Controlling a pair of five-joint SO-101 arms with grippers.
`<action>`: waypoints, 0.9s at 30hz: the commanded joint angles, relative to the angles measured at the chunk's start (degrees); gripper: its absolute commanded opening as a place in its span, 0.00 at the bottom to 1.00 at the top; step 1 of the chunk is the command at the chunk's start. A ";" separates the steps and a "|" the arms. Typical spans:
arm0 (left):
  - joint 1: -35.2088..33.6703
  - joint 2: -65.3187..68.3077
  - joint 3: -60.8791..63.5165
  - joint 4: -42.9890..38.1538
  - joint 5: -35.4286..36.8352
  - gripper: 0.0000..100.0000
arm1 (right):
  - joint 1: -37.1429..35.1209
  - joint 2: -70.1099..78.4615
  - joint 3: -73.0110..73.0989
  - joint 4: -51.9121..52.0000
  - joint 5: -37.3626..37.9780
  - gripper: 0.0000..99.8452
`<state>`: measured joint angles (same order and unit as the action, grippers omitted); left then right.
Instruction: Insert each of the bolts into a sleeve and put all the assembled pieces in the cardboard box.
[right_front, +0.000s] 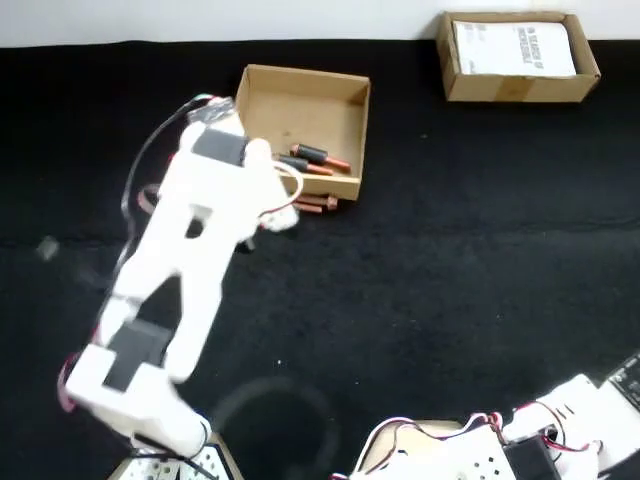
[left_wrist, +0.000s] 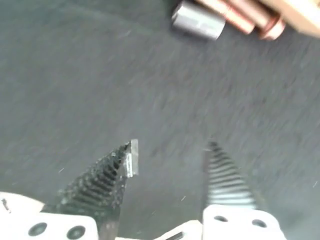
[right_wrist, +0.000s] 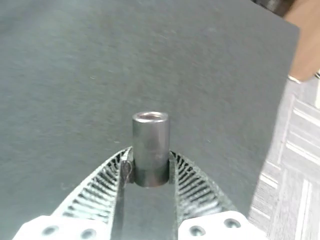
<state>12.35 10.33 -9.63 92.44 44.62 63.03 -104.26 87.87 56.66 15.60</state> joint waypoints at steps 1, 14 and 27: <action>0.75 11.47 -13.85 -0.79 2.99 0.25 | 2.77 -0.66 -0.31 -1.36 0.70 0.01; -2.33 45.67 -51.56 -0.44 7.65 0.23 | 2.86 -0.66 -0.31 -1.36 0.70 0.01; -7.34 52.97 -58.86 -0.44 7.56 0.23 | -0.92 -0.66 0.66 -1.27 0.70 0.01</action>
<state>8.40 62.81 -66.86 92.44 51.91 63.21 -104.18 88.75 56.48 15.60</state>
